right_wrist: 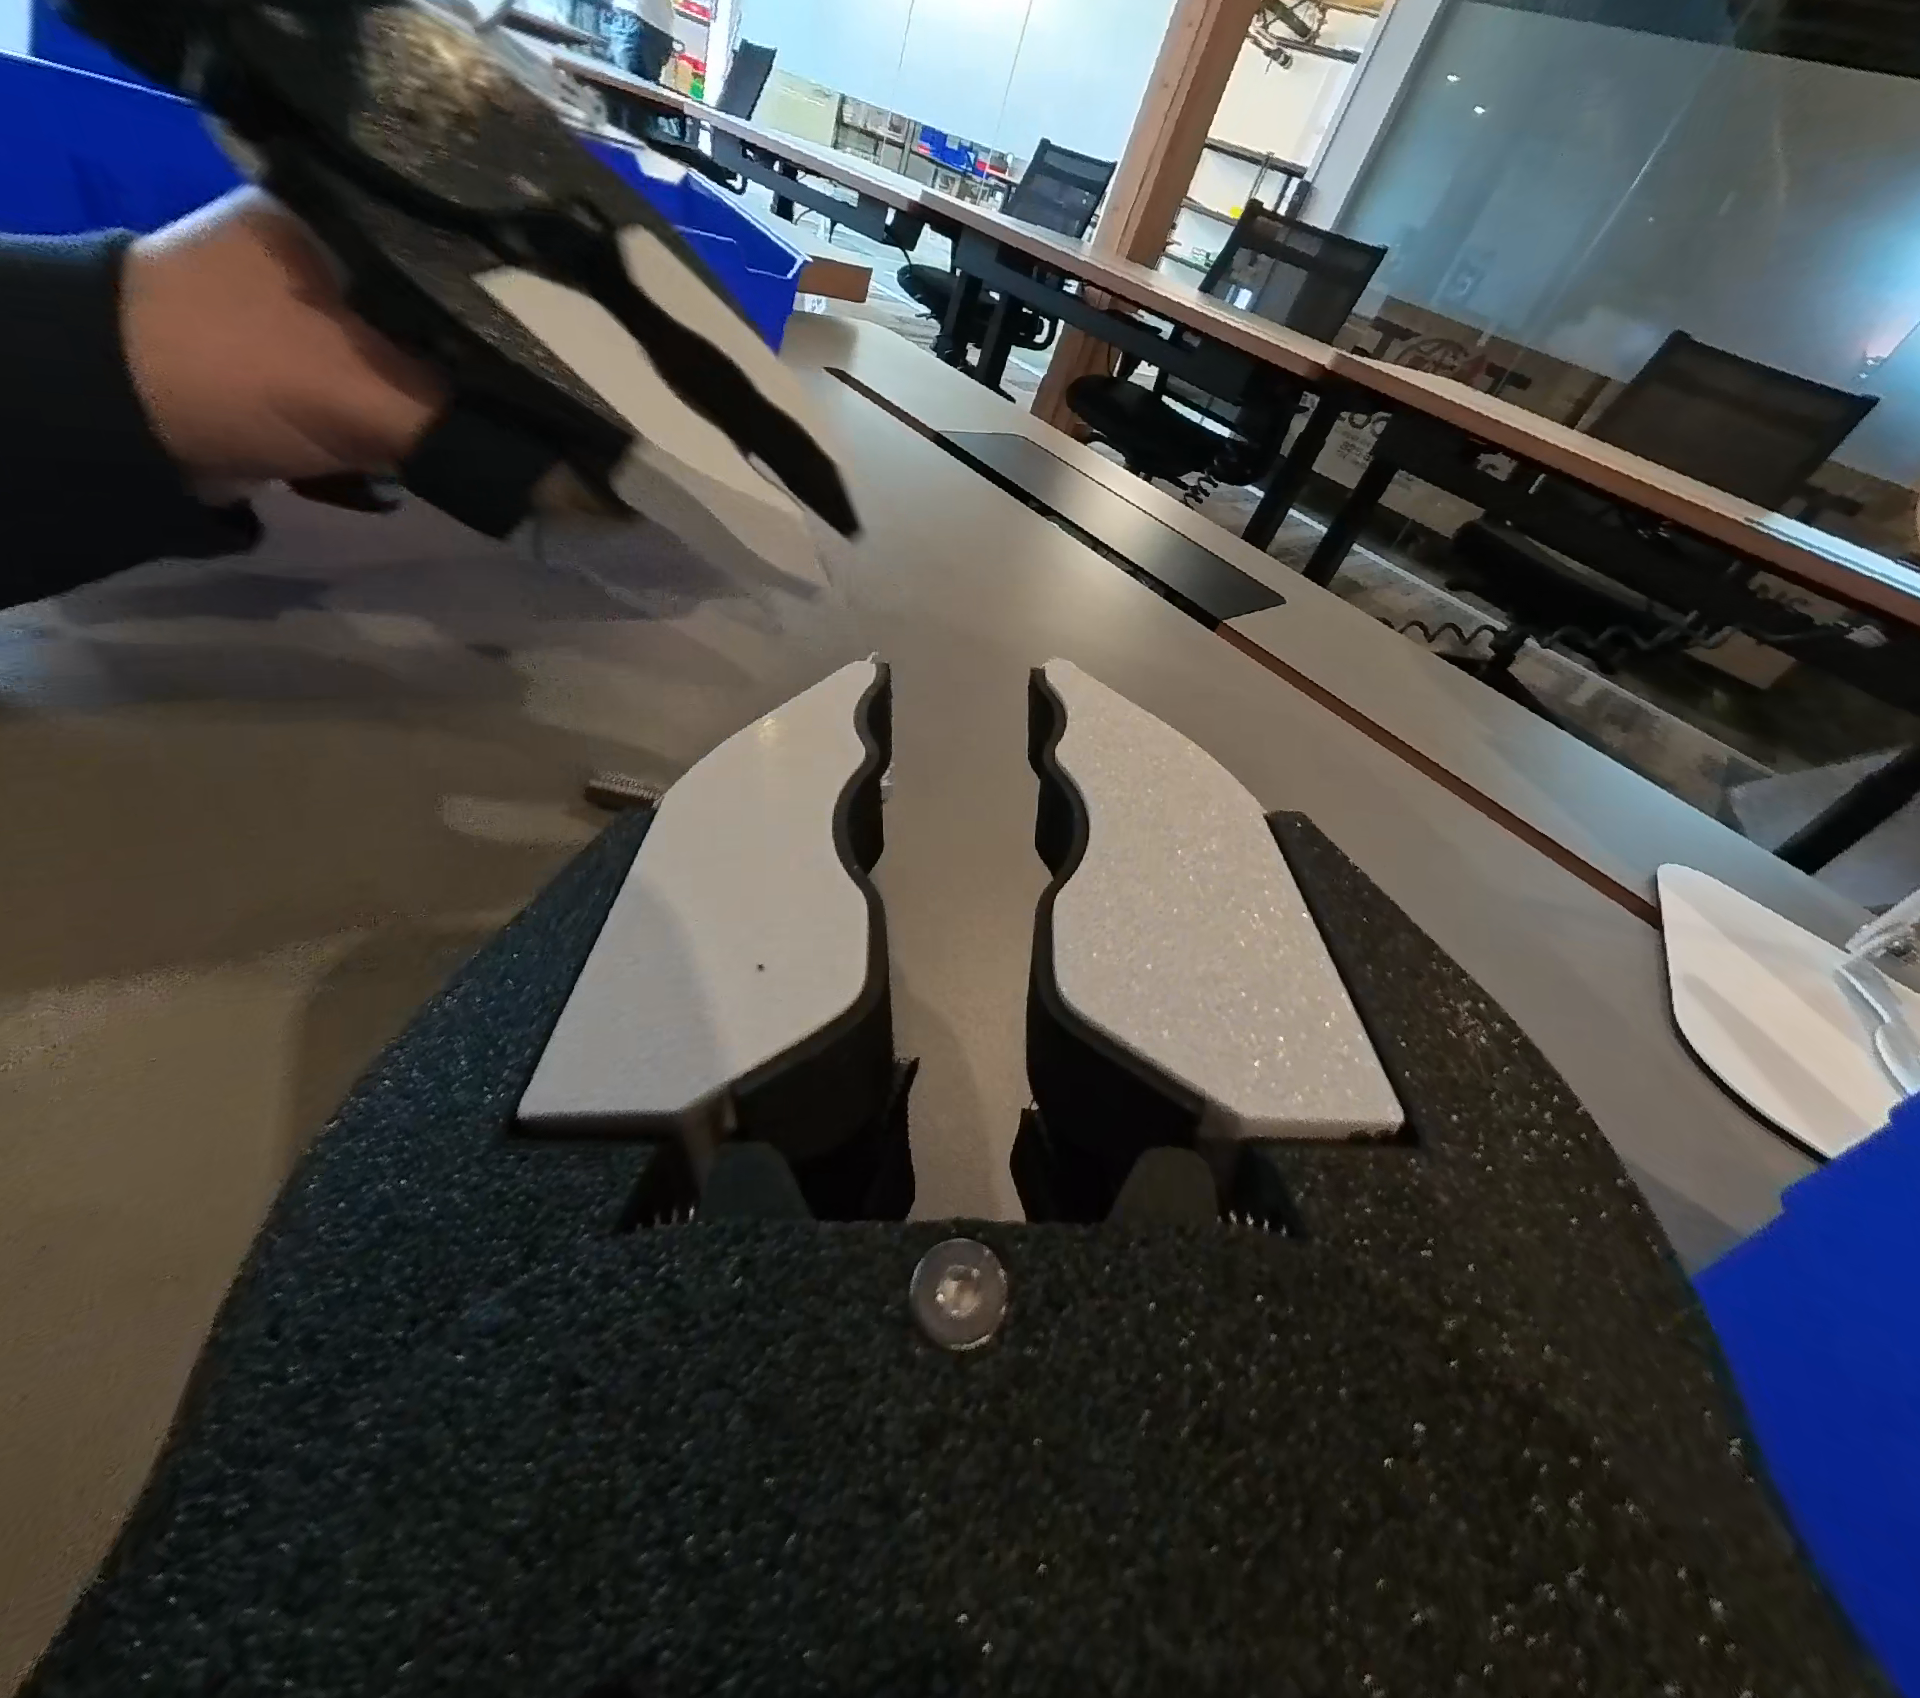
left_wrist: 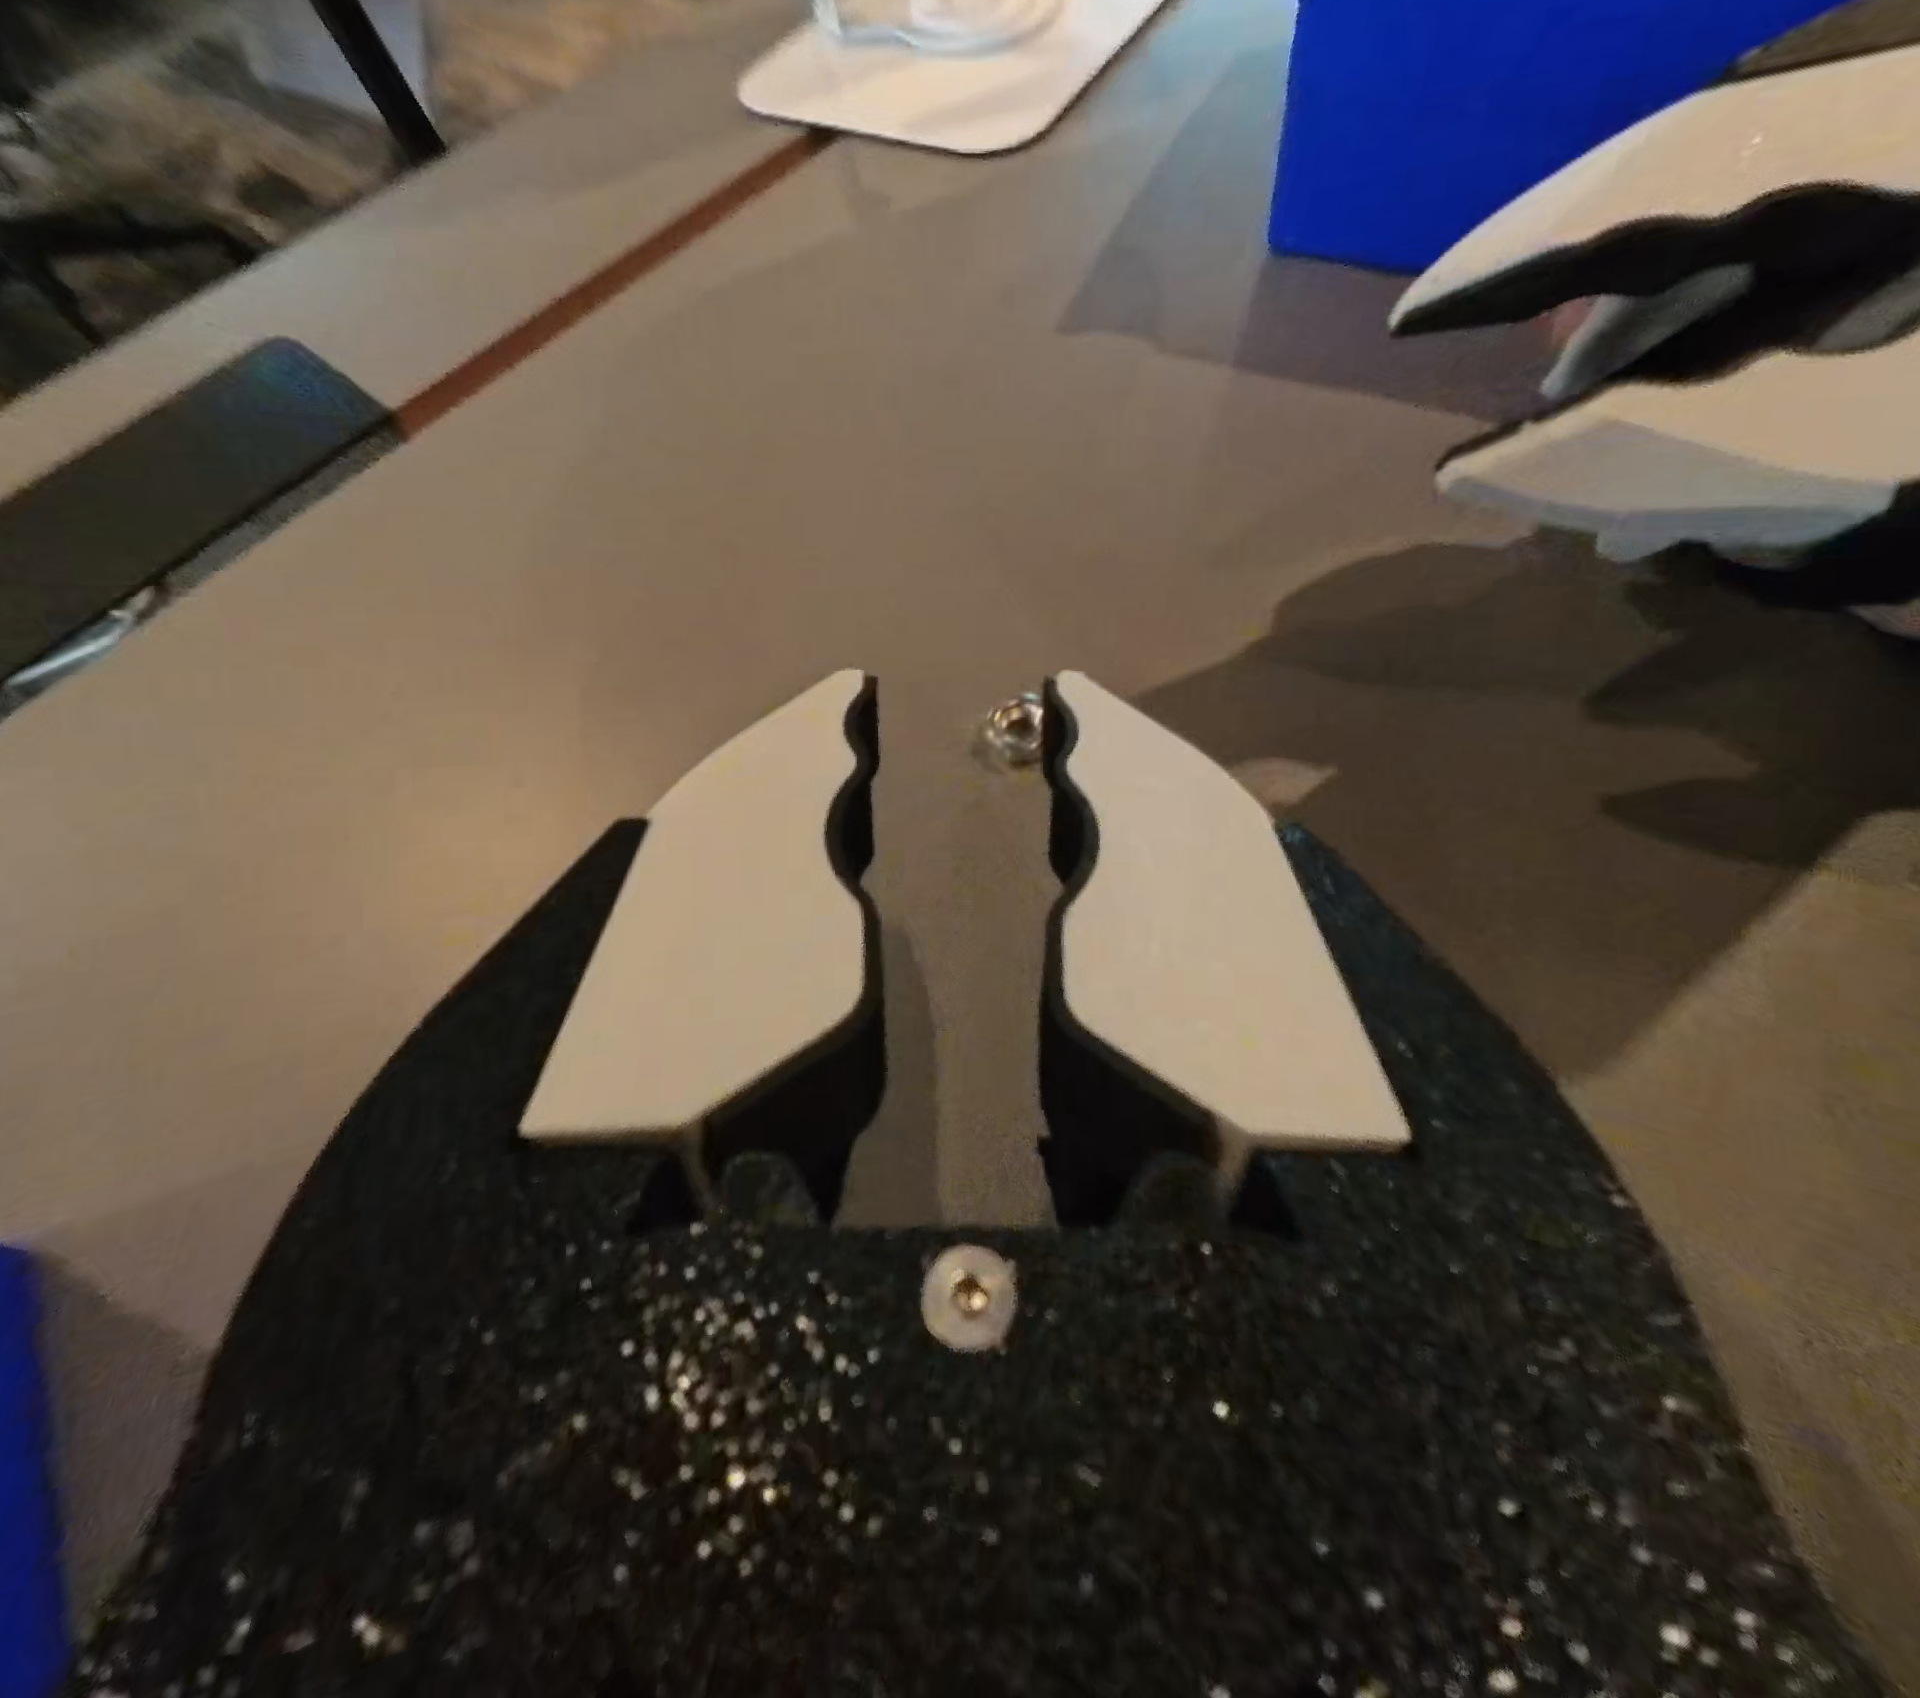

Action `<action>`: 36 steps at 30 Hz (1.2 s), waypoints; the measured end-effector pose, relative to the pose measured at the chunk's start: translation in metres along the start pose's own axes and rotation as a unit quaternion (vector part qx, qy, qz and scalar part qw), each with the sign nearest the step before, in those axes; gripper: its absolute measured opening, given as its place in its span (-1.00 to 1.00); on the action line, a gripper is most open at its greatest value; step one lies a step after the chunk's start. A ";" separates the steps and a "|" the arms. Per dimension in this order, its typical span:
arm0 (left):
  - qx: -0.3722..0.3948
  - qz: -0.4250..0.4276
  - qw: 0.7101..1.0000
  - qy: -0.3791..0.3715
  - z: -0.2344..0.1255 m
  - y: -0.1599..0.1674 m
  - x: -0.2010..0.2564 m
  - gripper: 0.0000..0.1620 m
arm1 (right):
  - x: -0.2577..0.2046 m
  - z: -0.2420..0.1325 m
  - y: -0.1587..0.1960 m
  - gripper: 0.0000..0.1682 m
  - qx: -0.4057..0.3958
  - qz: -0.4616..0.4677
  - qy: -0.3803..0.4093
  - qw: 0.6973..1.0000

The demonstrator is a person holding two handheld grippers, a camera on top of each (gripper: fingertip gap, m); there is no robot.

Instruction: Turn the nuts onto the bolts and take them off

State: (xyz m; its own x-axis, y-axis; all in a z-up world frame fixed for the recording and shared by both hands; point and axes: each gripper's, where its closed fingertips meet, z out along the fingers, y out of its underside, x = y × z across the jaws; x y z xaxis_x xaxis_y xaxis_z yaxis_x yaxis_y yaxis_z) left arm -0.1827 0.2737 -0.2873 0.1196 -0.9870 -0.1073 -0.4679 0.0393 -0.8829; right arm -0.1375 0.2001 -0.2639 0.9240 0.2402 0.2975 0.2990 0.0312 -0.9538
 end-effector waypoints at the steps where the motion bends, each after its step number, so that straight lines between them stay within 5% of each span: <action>1: 0.012 0.003 1.000 -0.001 -0.007 0.003 -0.002 -0.65 | -0.001 0.000 0.000 -0.71 0.000 0.000 -0.003 1.000; 9: 0.053 -0.057 0.989 0.126 -0.039 0.026 0.019 -0.67 | -0.024 0.002 0.004 -0.79 -0.022 0.004 -0.090 0.996; 15: 0.021 -0.070 0.984 0.164 -0.038 0.033 0.032 -0.69 | -0.047 0.005 0.019 -0.77 -0.070 -0.083 -0.144 0.984; 23: 0.043 -0.036 0.996 0.074 -0.043 0.026 0.011 -0.70 | -0.077 0.024 0.039 -0.75 -0.236 -0.285 -0.309 0.876; 30: 0.038 0.014 0.999 -0.007 -0.055 0.025 -0.013 -0.78 | -0.090 0.033 0.053 -0.82 -0.344 -0.312 -0.442 0.767; 36: 0.042 0.026 0.999 -0.015 -0.059 0.021 -0.014 -0.80 | -0.089 0.035 0.064 -0.80 -0.399 -0.328 -0.446 0.731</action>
State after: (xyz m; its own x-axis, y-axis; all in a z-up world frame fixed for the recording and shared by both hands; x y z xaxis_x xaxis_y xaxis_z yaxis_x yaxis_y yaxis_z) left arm -0.2458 0.2796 -0.2768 0.1230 -0.9782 -0.1671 -0.3984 0.1055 -0.9111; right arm -0.2090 0.2151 -0.3527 0.1021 0.9758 0.1934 0.9809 -0.0664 -0.1829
